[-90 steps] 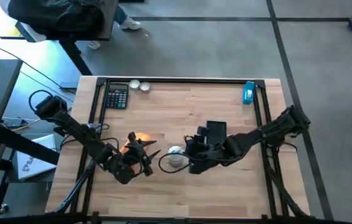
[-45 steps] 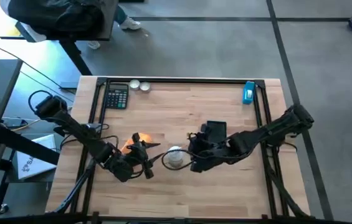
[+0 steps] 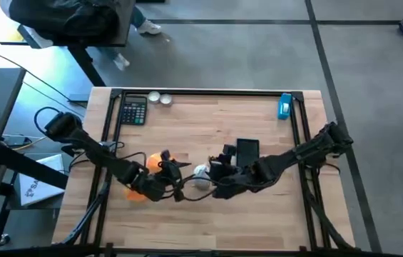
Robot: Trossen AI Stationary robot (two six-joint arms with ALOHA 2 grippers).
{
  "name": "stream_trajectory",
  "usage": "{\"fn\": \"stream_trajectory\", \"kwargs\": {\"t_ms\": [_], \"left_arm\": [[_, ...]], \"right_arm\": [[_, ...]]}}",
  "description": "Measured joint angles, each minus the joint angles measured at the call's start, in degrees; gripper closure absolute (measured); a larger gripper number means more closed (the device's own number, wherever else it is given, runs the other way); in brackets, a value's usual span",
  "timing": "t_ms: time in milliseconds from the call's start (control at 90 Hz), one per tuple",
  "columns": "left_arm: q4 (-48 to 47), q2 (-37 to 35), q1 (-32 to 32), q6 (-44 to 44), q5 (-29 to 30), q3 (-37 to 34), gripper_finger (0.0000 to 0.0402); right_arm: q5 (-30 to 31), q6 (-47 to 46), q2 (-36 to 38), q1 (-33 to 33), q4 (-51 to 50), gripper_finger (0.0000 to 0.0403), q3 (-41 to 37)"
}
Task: Apply microfiber cloth
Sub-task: Spray the back of the blue tablet using the white spray bottle
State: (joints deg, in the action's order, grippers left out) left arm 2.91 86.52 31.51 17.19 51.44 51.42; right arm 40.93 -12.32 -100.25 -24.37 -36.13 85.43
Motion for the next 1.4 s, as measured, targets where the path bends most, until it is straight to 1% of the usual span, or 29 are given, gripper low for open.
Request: {"fn": "stream_trajectory", "kwargs": {"t_ms": [244, 333, 456, 567, 811, 1000, 1133, 1244, 1400], "left_arm": [[0.41, -1.08, 1.12, -3.32, 0.64, 0.00, 0.0226], [0.48, -1.46, 1.23, -3.39, 1.19, 0.00, 0.0226], [0.45, -1.44, 1.22, -3.45, 1.68, 0.00, 0.0226], [0.44, -1.44, 1.22, -3.50, 1.76, 0.00, 0.0226], [0.41, -1.44, 1.23, -4.32, 1.80, 0.39, 0.0226], [0.24, -1.44, 1.29, -4.37, 1.75, 0.39, 0.0226], [0.21, -1.46, 1.79, -5.09, 1.83, 0.39, 0.0226], [0.05, -2.08, 2.93, -6.42, 1.81, 0.39, 0.0226], [0.00, -6.02, 5.50, -8.95, 2.08, 0.39, 0.0226]], "right_arm": [[0.04, 0.38, -0.02, -0.03, -0.07, 0.0213, 0.00], [-0.12, 0.38, -0.01, -0.03, 0.14, 0.0213, 0.00], [-2.15, 0.40, -0.02, -0.03, 1.98, 0.0213, 0.00], [-2.16, 0.10, -0.53, -0.05, 3.45, 0.0213, 0.02], [-2.10, 0.80, -1.70, -0.05, 3.10, 0.0213, 0.02], [-2.10, 0.88, 0.41, -0.96, 1.74, 0.0213, 0.02], [-2.49, -1.55, 3.49, -2.67, -3.49, 0.0213, 0.02], [-5.19, -7.73, 5.52, -4.02, -11.57, 0.0213, 0.02], [-8.48, -16.79, 4.88, -6.32, -21.60, 0.0213, 0.00]]}}
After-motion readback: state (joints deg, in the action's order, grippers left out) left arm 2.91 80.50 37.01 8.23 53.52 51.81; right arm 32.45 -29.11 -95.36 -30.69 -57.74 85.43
